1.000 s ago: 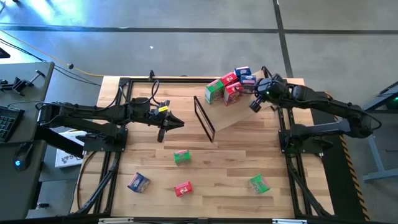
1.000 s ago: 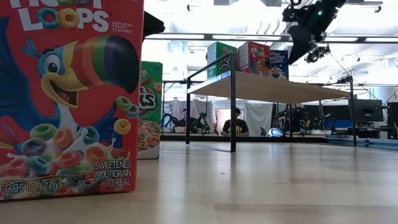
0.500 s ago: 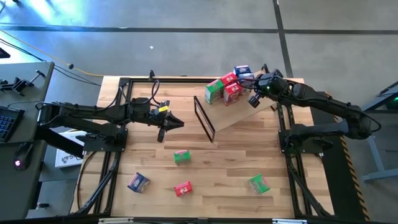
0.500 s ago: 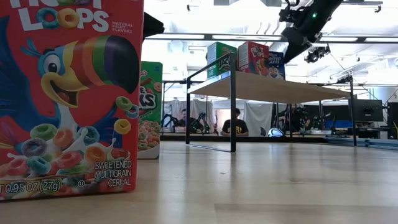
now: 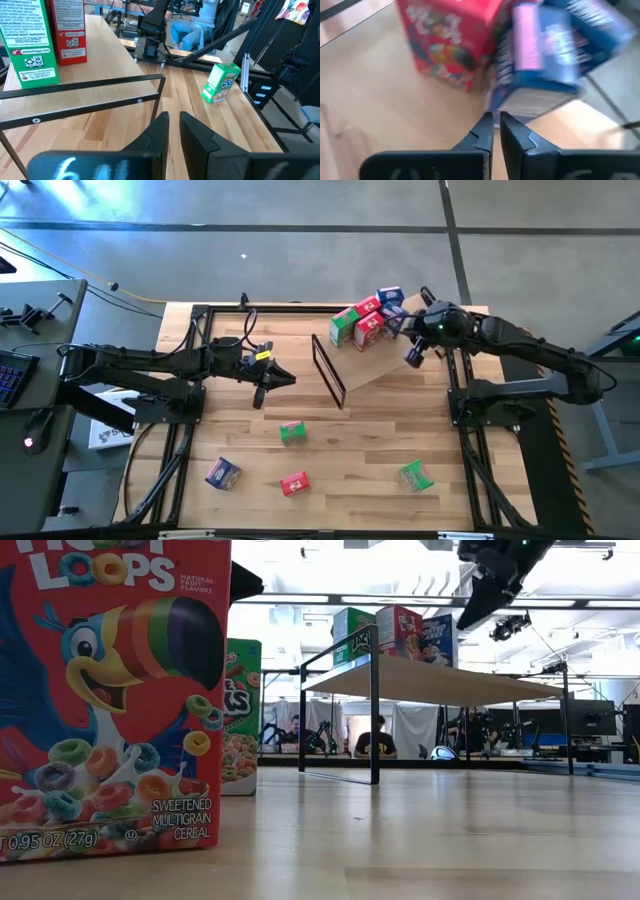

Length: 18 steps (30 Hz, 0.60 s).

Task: Stack cereal on shelf
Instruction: Adjust the blue cereal box

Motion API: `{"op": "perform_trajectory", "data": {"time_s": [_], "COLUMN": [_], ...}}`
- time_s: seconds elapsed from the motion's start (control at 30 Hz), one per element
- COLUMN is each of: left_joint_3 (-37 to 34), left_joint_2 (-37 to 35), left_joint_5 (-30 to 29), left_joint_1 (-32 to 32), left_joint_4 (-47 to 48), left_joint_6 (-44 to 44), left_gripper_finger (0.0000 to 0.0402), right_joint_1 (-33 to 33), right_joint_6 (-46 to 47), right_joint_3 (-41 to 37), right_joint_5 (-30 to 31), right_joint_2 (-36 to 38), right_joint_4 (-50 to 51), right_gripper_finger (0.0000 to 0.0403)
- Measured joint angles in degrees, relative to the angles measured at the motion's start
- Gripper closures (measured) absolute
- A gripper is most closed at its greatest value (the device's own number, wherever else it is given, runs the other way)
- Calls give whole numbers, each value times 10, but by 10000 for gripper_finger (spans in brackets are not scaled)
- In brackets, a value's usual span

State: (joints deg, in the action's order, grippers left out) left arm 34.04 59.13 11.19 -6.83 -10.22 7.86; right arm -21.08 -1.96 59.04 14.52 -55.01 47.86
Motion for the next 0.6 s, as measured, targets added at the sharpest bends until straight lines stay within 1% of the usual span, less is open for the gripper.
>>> {"op": "perform_trajectory", "data": {"time_s": [0.07,0.2,0.3,0.4,0.6], "left_joint_3": [0,0,0,0,0], "left_joint_2": [0,0,0,0,0], "left_joint_5": [0,0,0,0,-2], "left_joint_1": [0,0,0,0,0], "left_joint_4": [0,1,1,1,1], "left_joint_6": [0,4,5,5,5], "left_gripper_finger": [367,367,367,367,367], "right_joint_1": [4,16,26,35,39], "right_joint_6": [-3,4,22,39,55], "right_joint_3": [-9,-10,-10,-10,-10], "right_joint_5": [-10,-2,-2,-7,65], "right_joint_2": [-3,1,3,-10,-50], "right_joint_4": [-2,-4,-34,-65,-57], "right_gripper_finger": [391,391,391,391,391]}}
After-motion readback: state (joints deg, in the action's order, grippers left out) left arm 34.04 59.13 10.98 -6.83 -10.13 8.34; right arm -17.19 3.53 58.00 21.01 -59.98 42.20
